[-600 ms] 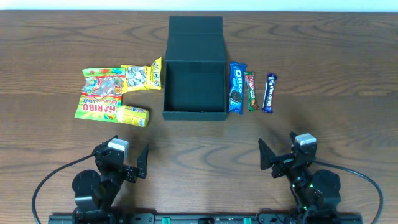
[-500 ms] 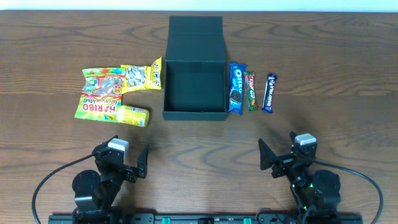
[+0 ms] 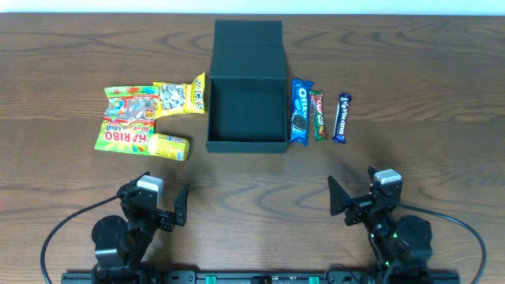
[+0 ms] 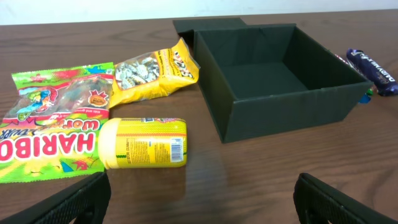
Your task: Pack container
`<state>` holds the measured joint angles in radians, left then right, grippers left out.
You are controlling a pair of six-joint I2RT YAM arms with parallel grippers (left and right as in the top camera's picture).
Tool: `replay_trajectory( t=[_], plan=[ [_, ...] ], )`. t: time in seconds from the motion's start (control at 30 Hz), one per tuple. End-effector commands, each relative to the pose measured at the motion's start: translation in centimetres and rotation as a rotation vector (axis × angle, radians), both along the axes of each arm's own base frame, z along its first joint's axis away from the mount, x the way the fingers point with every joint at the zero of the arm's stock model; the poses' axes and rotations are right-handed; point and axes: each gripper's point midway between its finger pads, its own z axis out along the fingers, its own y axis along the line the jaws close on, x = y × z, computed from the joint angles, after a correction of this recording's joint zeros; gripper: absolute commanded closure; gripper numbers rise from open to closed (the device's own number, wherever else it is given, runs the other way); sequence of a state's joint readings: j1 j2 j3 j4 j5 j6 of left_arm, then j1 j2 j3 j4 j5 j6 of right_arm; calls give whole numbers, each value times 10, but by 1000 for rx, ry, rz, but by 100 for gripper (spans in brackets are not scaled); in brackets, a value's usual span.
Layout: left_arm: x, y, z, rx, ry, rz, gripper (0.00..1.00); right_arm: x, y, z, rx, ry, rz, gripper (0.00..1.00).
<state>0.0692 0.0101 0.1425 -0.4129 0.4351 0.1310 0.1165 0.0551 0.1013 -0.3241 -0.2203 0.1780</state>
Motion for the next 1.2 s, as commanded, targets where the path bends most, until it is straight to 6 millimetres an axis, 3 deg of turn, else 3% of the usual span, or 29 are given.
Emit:
replay_trajectory(
  t=[0.0, 1.0, 1.07, 1.17],
  plan=[
    [-1, 0, 0, -5, 4, 1, 5, -1, 1, -2, -9, 6, 4, 1],
    [-4, -6, -4, -19, 19, -31, 5, -1, 1, -2, -9, 7, 4, 1],
    [1, -5, 8, -28, -29, -26, 5, -1, 1, -2, -9, 6, 4, 1],
    [14, 2, 51, -39, -208, 19, 5, -1, 1, -2, -9, 6, 4, 1]
  ],
)
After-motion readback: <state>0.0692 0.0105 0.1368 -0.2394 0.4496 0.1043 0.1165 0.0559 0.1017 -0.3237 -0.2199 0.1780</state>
